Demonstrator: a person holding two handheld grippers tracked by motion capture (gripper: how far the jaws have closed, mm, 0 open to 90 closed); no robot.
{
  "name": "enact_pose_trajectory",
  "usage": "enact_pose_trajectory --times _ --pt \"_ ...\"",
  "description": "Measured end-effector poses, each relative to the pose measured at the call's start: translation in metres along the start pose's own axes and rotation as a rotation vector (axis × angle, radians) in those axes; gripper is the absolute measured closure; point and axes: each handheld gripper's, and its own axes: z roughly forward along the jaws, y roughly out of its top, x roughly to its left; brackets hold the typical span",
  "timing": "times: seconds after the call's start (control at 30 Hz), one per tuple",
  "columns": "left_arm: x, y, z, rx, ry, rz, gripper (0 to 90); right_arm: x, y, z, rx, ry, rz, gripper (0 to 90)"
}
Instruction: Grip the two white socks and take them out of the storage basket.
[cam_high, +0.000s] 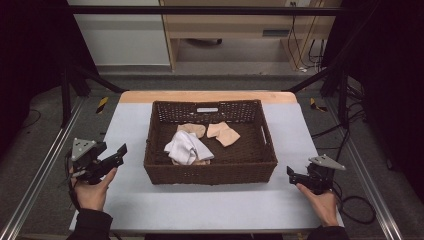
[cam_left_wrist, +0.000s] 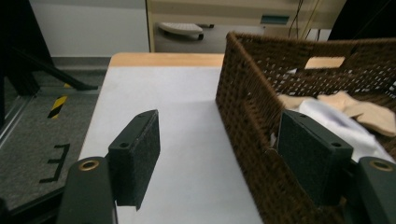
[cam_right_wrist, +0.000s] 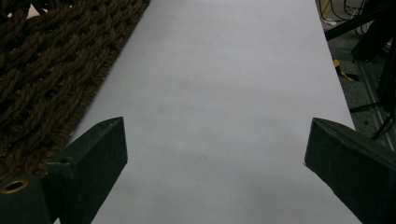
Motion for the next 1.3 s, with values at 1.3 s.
enact_pose_trajectory --times 1.3 --pt "-0.087 0.052 0.067 -0.007 -0.085 0.076 34.2 -0.001 0.002 0.003 -0.002 -0.011 -0.002 6.5"
